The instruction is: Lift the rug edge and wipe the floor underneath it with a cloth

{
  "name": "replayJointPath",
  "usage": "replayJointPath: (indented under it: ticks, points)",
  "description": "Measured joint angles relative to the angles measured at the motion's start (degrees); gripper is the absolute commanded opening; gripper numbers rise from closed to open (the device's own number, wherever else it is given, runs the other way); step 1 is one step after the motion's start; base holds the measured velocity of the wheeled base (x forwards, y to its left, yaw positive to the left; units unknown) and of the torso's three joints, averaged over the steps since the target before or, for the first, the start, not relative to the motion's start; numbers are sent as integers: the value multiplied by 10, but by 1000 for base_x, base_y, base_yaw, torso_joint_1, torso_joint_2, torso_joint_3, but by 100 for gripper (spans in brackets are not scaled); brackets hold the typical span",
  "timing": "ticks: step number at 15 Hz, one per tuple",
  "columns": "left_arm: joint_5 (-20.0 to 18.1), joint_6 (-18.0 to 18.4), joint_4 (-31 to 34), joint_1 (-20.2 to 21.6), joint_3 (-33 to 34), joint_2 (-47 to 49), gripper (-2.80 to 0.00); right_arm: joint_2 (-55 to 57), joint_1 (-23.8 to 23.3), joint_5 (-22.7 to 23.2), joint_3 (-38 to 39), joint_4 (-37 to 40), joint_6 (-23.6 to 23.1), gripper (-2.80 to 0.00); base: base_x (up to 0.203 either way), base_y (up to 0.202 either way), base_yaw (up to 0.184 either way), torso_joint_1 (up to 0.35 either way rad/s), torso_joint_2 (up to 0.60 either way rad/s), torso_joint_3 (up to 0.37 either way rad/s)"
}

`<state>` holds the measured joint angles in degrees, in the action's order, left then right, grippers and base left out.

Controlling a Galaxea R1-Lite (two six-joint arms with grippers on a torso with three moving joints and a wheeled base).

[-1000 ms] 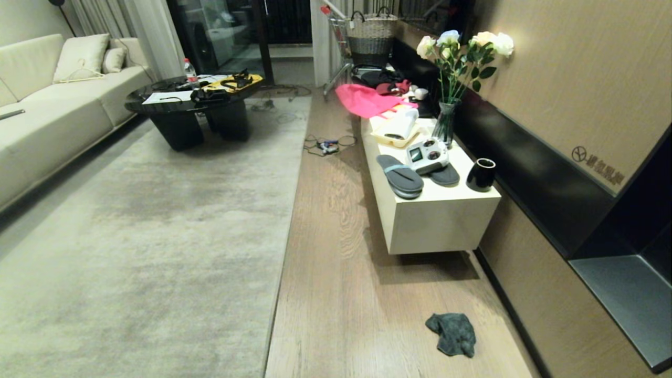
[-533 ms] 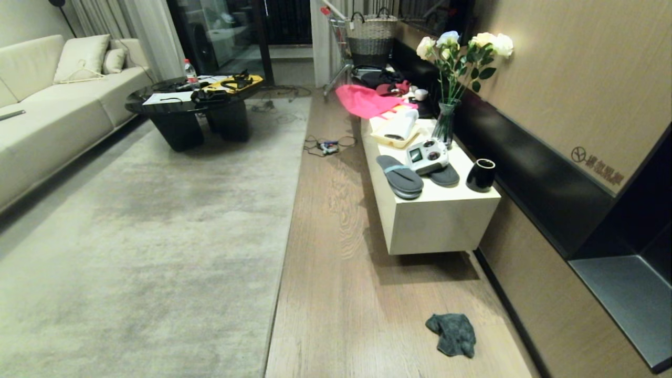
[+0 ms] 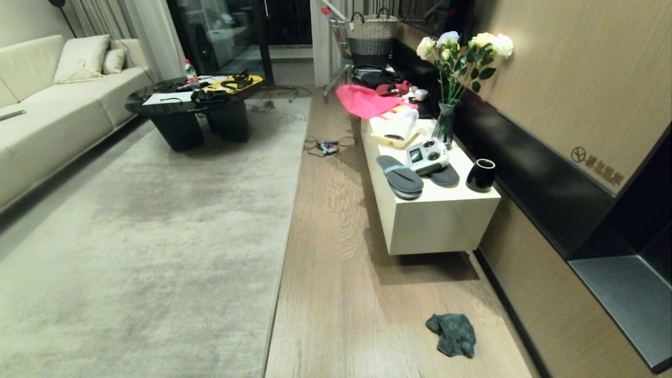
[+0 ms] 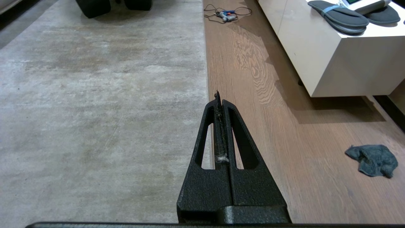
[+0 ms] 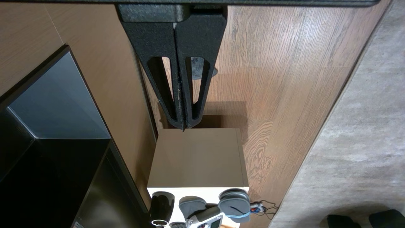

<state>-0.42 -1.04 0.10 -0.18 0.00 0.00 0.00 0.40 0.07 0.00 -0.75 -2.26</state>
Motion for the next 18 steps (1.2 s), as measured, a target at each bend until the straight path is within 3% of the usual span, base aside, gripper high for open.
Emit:
replayJointPath:
  ticks: [14,18]
  points:
    - [0,0,0,0,0,0,-280,0,0,0,0,0,2,-280,0,0,0,0,0,0]
    - [0,0,0,0,0,0,-280,0,0,0,0,-1,-2,-280,0,0,0,-12,-247,-264]
